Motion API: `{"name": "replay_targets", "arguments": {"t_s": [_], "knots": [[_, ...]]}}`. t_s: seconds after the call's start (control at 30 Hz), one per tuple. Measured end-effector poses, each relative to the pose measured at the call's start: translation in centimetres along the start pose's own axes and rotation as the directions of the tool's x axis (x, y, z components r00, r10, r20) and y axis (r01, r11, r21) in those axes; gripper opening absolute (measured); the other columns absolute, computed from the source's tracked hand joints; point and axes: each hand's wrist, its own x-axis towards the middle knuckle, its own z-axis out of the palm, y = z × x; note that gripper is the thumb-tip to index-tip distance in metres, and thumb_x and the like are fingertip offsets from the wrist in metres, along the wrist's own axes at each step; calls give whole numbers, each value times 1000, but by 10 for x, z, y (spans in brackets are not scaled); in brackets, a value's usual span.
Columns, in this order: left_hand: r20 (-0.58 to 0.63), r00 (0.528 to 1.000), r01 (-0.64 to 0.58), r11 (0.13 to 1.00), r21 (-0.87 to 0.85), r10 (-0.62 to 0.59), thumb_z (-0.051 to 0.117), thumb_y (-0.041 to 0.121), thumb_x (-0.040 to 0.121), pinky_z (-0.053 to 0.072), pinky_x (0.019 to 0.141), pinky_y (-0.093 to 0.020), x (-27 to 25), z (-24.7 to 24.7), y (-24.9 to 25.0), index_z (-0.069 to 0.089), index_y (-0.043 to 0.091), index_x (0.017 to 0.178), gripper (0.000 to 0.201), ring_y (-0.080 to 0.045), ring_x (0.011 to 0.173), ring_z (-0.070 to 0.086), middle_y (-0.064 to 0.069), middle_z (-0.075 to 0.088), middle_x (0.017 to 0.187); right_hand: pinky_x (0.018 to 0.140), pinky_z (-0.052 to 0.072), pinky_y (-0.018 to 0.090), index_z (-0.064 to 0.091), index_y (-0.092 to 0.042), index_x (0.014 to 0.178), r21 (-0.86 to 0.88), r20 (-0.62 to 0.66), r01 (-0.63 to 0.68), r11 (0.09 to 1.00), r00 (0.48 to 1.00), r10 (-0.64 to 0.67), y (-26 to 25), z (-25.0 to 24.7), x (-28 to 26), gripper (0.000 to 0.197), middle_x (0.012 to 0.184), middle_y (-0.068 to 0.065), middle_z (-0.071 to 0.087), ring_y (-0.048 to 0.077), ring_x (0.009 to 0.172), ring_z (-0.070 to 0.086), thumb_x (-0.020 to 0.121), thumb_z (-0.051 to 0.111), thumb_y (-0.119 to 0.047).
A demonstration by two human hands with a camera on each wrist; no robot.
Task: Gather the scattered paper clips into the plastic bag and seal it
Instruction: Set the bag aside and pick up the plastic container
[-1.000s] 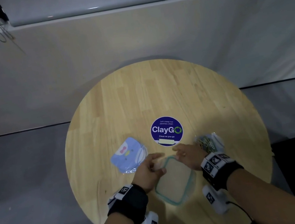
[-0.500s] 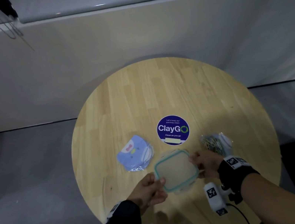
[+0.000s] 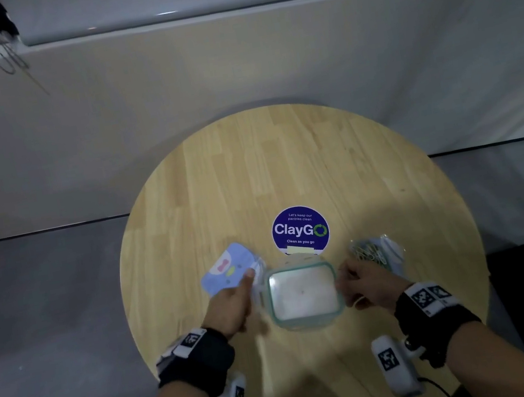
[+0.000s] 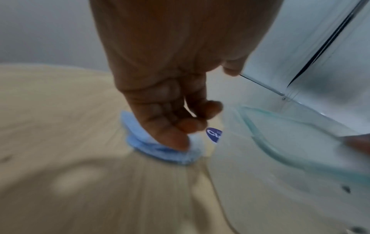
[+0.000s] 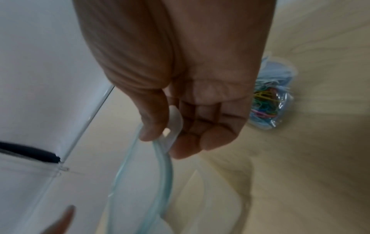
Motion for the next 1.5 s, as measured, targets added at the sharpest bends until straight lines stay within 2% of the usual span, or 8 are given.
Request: {"name": "replay_targets", "arguments": {"t_s": [0.17,0.3,0.4,0.63,0.87,1.13,1.27,1.5], "knots": [[-236,928,-155,874,461,289,53,21,91,44,83,-41,59,-19,-2,59,2,99,21,-38,97,55,-22,57,107,46,39,22,49,-9,96,298,25,65,952,997,-76,5,-9,-15,13,59,7,57,14,51,55,88,59,-5],[-139,987,25,783,621,78,66,58,67,40,94,-41,101,-20,-7,40,12,128,81,-33,115,44,-11,44,129,44,35,23,48,-15,101,438,19,65,897,996,-82,16,-16,-17,24,63,6,50,15,50,51,85,57,0],[-177,984,112,702,704,21,65,76,41,43,87,-42,107,-9,-11,36,15,125,108,-32,108,44,-9,45,121,41,36,21,51,-13,92,599,-1,68,798,996,-84,25,-22,-21,17,64,2,61,13,46,50,86,50,3],[-282,955,258,716,649,-88,74,69,41,44,90,-44,85,12,-7,36,13,123,107,-31,108,45,-9,42,116,40,45,24,52,-18,60,782,-34,85,617,995,-93,46,-43,-36,55,60,1,65,11,44,51,30,96,-31],[-269,951,292,741,605,-155,74,64,41,41,88,-37,83,18,-10,40,10,122,103,-29,109,44,-8,44,117,43,50,25,57,-19,57,830,7,30,557,998,-65,61,-41,-33,53,64,4,70,12,40,54,24,97,-28],[-203,972,163,957,239,-115,62,22,84,40,80,-33,76,13,-10,45,0,120,46,-36,108,56,-18,58,117,52,55,28,53,-24,64,820,74,-55,570,997,-10,77,-21,-17,58,71,-2,71,15,56,65,26,97,-29],[-191,981,5,982,189,32,51,16,93,39,77,-36,72,0,-9,46,-6,111,29,-40,102,57,-28,59,111,58,59,34,58,-23,93,856,38,-48,514,999,30,86,-23,-11,36,82,-1,75,19,69,72,62,77,-21],[-91,950,-302,953,-32,298,56,12,84,32,57,-29,37,-41,17,43,19,70,20,-15,63,39,4,45,65,57,59,36,74,-25,81,904,-13,15,427,1000,-7,107,-29,-3,67,85,4,76,24,71,73,18,97,-26]]}}
